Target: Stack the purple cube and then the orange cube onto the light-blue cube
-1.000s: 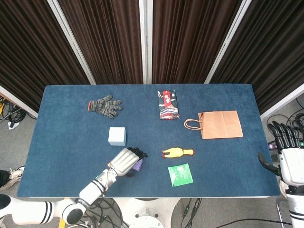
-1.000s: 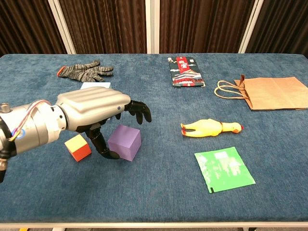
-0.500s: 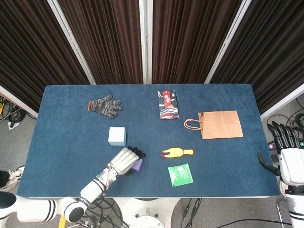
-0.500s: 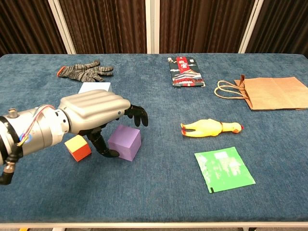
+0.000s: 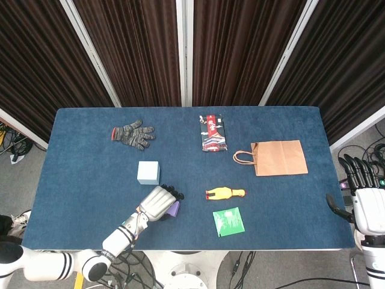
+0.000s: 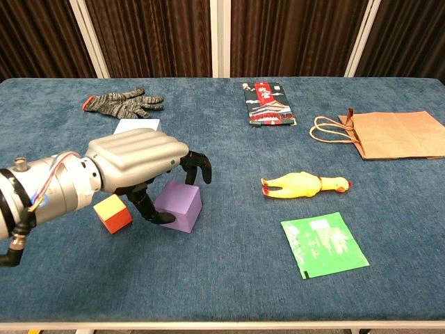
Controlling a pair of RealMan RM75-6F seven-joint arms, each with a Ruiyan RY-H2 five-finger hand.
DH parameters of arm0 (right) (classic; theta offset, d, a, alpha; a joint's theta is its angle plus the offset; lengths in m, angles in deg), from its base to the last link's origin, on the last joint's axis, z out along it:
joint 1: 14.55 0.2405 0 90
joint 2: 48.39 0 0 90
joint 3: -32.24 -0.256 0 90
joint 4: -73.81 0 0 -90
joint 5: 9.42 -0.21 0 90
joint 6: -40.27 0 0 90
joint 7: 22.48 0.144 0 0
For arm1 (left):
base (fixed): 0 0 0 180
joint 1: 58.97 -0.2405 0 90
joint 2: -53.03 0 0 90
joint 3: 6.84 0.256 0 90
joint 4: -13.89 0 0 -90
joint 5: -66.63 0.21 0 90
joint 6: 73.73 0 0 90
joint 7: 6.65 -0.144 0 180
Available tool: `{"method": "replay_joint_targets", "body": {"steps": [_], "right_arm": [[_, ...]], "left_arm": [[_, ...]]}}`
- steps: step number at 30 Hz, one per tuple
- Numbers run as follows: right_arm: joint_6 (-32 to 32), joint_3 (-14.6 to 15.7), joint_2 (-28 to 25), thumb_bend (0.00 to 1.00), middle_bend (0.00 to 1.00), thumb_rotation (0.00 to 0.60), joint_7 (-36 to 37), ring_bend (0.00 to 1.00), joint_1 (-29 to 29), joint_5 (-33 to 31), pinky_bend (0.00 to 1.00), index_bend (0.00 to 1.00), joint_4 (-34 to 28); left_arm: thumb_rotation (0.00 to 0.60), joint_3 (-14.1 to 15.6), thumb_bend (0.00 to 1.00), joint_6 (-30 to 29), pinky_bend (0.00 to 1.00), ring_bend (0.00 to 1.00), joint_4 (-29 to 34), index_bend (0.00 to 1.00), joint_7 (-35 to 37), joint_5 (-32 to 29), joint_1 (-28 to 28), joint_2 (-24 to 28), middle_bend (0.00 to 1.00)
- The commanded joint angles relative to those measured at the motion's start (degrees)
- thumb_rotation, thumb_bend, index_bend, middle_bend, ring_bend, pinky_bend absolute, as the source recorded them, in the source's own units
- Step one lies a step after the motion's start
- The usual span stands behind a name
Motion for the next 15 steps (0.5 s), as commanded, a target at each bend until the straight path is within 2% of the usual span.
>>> {"method": "replay_joint_targets", "body": {"steps": [1,8,11,15], "right_arm": [[0.03,-0.01,-0.02,0.23,0.05,0.600,0.07,0.00,-0.01,0.02,0.00,0.07,0.01],[-0.06,-0.18,-0.16,0.23,0.05,0.600,0.47,0.00,0.06,-0.21,0.00,0.07,0.09],[-0.24,-0.07,-0.15,0.23,0.05,0.600,0.06,0.00,0.16,0.02,0.00,0.07,0.00],[-0.45,-0.03,-0.03,0.23,0.05,0.600,-0.57,0.00,0.25,-0.05,0.00,0.07,-0.15]], "left_arm": [[0.600,0.05,0.28,-0.34,0.38,0.31,1.46,0.37,-0.46,-0.02,0.06,0.95,0.54],[0.600,-0.01,0.28,-3.54,0.38,0.31,10.61,0.37,-3.00,-1.15,-1.22,8.64,0.53],[0.600,-1.49,0.28,-5.00,0.38,0.31,14.26,0.37,-4.17,-2.24,-1.25,13.27,0.54],[0.600,-5.21,0.28,-4.47,0.38,0.32,15.57,0.37,-4.51,-5.99,0.32,19.34,0.53]]}}
